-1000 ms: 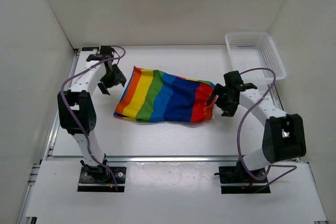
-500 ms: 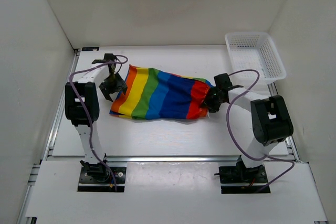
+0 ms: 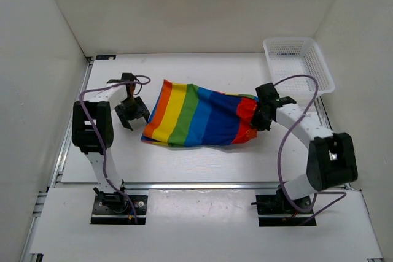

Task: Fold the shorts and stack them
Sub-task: Fold the shorts

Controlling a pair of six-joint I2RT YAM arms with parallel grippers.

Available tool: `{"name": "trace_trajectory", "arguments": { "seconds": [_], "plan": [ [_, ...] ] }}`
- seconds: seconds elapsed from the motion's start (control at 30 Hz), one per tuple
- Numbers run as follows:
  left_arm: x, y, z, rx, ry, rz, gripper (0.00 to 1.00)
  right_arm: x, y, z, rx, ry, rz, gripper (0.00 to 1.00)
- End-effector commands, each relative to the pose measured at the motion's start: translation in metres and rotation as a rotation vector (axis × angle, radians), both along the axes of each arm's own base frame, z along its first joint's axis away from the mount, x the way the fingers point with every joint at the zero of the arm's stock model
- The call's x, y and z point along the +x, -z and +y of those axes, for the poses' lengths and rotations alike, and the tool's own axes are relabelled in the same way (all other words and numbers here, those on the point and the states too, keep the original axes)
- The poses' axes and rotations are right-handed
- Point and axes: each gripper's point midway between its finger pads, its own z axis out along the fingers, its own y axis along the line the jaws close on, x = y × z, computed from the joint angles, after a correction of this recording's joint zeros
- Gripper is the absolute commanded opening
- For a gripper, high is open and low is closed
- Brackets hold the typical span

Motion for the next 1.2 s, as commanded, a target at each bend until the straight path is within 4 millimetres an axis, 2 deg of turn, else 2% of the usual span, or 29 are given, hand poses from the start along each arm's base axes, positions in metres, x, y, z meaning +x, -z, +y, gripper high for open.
{"name": "trace_trajectory", "arguments": {
  "seconds": [0.0, 0.1, 0.2, 0.23, 0.27, 0.33, 0.37, 0.4, 0.43, 0.47, 0.5, 0.53, 0.57, 0.6, 0.63, 0.67, 0.7, 0.73, 0.77, 0.9, 0.97, 1.07, 1.13, 1.17],
  "plan": [
    [-0.009, -0.039, -0.014, -0.036, 0.047, -0.110, 0.81, -0.021, -0.039, -0.042, -0.162, -0.009, -0.013, 0.00],
    [-0.018, -0.040, -0.034, -0.066, 0.069, -0.111, 0.81, -0.022, -0.072, -0.056, -0.216, -0.003, -0.056, 0.00],
    [-0.015, -0.039, -0.053, -0.095, 0.107, -0.113, 0.77, -0.021, -0.093, -0.060, -0.245, -0.045, -0.065, 0.00],
    [-0.010, -0.035, -0.059, -0.095, 0.119, -0.106, 0.66, -0.010, -0.109, -0.057, -0.241, -0.049, -0.097, 0.00],
    [-0.010, -0.033, -0.066, -0.105, 0.136, -0.098, 0.58, -0.007, -0.116, -0.058, -0.268, -0.069, -0.109, 0.00],
    [-0.004, -0.031, -0.081, -0.109, 0.164, -0.098, 0.35, -0.002, -0.123, -0.055, -0.302, -0.096, -0.095, 0.00],
    [-0.005, -0.023, -0.088, -0.127, 0.165, -0.070, 0.12, 0.008, -0.138, -0.051, -0.302, -0.095, -0.133, 0.00],
    [-0.003, -0.019, -0.089, -0.125, 0.164, -0.063, 0.10, 0.012, -0.142, -0.051, -0.310, -0.090, -0.138, 0.00],
    [0.001, -0.018, -0.094, -0.129, 0.165, -0.070, 0.10, 0.017, -0.139, -0.040, -0.316, -0.132, -0.131, 0.00],
    [-0.003, -0.009, -0.100, -0.134, 0.177, -0.044, 0.10, 0.021, -0.141, -0.037, -0.326, -0.139, -0.130, 0.00],
    [0.000, -0.009, -0.101, -0.134, 0.177, -0.045, 0.10, 0.029, -0.152, -0.031, -0.322, -0.152, -0.157, 0.00],
    [0.001, -0.005, -0.105, -0.135, 0.188, -0.045, 0.10, 0.029, -0.145, -0.023, -0.335, -0.184, -0.114, 0.00],
    [0.001, -0.001, -0.109, -0.134, 0.198, -0.038, 0.10, 0.033, -0.146, -0.019, -0.347, -0.194, -0.112, 0.00],
    [0.004, -0.002, -0.113, -0.147, 0.201, -0.038, 0.10, 0.038, -0.141, -0.015, -0.367, -0.205, -0.092, 0.00],
    [0.004, -0.002, -0.113, -0.148, 0.201, -0.038, 0.10, 0.040, -0.151, -0.003, -0.364, -0.231, -0.102, 0.00],
    [0.003, -0.002, -0.119, -0.163, 0.214, -0.043, 0.10, 0.042, -0.153, 0.002, -0.375, -0.233, -0.100, 0.00],
    [0.003, 0.001, -0.119, -0.163, 0.204, -0.034, 0.10, 0.044, -0.146, 0.013, -0.394, -0.266, -0.078, 0.00],
    [0.001, 0.001, -0.123, -0.163, 0.215, -0.033, 0.10, 0.049, -0.156, 0.018, -0.401, -0.264, -0.093, 0.00],
    [-0.001, 0.004, -0.123, -0.162, 0.215, -0.030, 0.10, 0.054, -0.147, 0.024, -0.422, -0.278, -0.068, 0.00],
    [-0.004, 0.001, -0.122, -0.166, 0.203, -0.038, 0.10, 0.059, -0.144, 0.062, -0.418, -0.341, -0.053, 0.00],
    [-0.004, 0.001, -0.122, -0.166, 0.203, -0.038, 0.10, 0.059, -0.146, 0.073, -0.407, -0.350, -0.070, 0.00],
    [-0.004, 0.001, -0.122, -0.166, 0.203, -0.038, 0.10, 0.062, -0.156, 0.069, -0.416, -0.316, -0.104, 0.00],
    [-0.004, 0.001, -0.122, -0.166, 0.203, -0.038, 0.10, 0.053, -0.152, 0.058, -0.448, -0.299, -0.087, 0.00],
    [-0.004, 0.001, -0.122, -0.166, 0.203, -0.038, 0.10, 0.050, -0.163, 0.043, -0.436, -0.264, -0.107, 0.00]
  ]
}}
